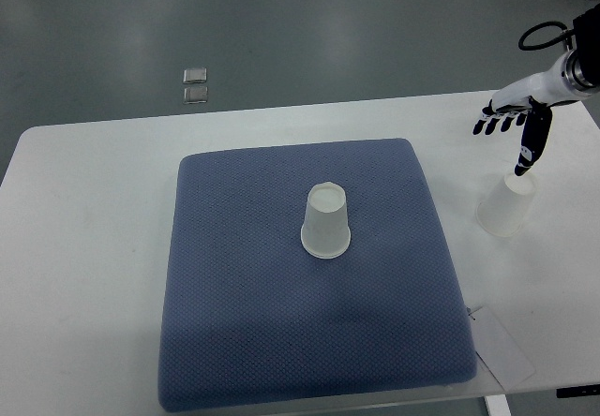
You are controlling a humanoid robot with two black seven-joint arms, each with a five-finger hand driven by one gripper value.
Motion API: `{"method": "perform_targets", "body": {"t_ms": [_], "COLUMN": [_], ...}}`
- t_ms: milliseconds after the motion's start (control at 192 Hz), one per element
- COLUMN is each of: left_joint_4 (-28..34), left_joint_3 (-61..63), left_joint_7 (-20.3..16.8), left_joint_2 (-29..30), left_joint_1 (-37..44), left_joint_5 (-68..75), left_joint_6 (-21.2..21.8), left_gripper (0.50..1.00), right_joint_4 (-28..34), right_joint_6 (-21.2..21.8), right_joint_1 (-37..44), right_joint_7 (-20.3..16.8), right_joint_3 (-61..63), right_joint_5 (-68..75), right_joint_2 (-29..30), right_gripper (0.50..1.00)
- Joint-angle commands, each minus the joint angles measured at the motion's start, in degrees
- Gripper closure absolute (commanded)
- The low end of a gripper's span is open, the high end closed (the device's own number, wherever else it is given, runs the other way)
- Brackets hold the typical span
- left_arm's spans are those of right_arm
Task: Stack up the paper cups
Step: 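Move the right hand over the white paper cup beside the mat, then lower the right hand around the cup and close the fingers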
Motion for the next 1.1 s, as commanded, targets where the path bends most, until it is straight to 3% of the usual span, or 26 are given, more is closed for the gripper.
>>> {"method": "perform_targets", "body": {"t_ms": [0,177,1094], "left_joint_4": [0.0,0.0,0.0], "left_joint_3": [0.0,0.1,0.0], "left_joint_7": [0.0,0.0,0.0], "left_joint_2": [0.0,0.0,0.0], "left_joint_1": [0.0,0.0,0.0], "left_joint_5": [0.0,0.1,0.0], "left_joint_6": [0.0,0.0,0.0], "left_gripper": [0.5,0.5,0.5], "right_joint_4": [-0.2,-0.9,-4.8], "right_joint_6": [-1.9,-6.3,-13.7], "right_joint_1": [-2.0,-5.7,-15.6], "right_joint_7": [0.0,0.0,0.0], "right_joint_3": [0.0,0.2,0.6], "right_joint_5": [-1.3,-3.0,-6.5], "right_joint_2": [0.1,0.5,1.2], "right_gripper": [0.591,0.591,0.605]}}
